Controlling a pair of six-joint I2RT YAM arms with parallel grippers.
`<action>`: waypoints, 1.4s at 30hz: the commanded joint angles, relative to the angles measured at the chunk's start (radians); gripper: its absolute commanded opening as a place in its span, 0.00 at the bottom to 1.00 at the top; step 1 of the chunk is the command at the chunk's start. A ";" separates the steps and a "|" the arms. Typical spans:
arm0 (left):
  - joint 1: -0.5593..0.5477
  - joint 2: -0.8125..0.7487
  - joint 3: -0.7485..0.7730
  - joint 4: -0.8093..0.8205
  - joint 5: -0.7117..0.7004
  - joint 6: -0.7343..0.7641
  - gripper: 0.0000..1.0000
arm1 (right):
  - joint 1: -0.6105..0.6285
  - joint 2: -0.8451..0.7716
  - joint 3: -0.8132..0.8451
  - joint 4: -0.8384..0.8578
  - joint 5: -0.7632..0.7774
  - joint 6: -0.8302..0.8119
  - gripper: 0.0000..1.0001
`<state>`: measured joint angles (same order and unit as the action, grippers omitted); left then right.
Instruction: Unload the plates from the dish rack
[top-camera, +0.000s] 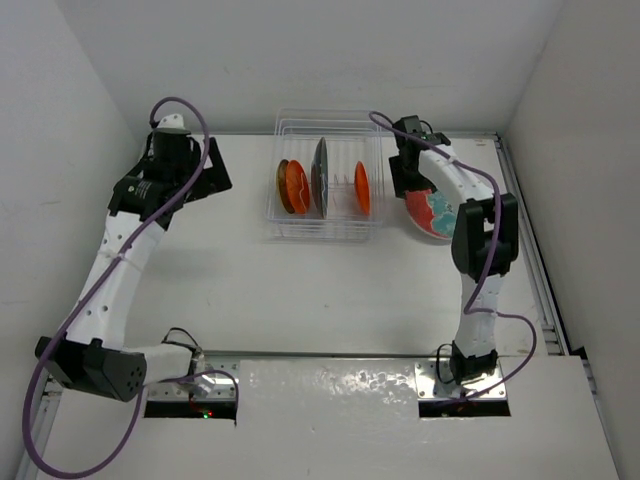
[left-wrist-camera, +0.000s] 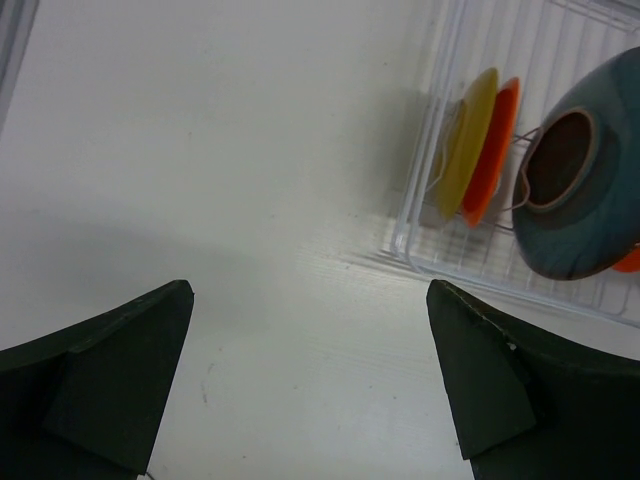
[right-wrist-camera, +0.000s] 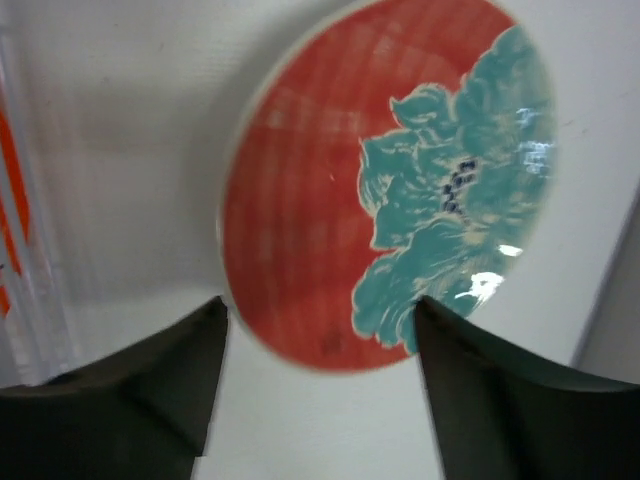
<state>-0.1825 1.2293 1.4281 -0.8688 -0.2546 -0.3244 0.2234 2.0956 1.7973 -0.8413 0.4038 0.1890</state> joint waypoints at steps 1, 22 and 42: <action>-0.072 0.047 0.086 0.085 0.077 -0.039 1.00 | -0.009 -0.055 -0.055 0.065 -0.065 0.055 0.77; -0.525 0.775 0.568 0.148 -0.341 0.117 0.85 | -0.029 -0.673 -0.371 -0.044 -0.074 0.345 0.99; -0.597 0.791 0.704 0.016 -0.660 -0.019 0.00 | -0.029 -0.776 -0.391 -0.045 -0.069 0.293 0.99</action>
<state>-0.7483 2.1571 2.0499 -0.8673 -0.8246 -0.3103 0.1959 1.3396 1.4029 -0.9169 0.3149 0.4942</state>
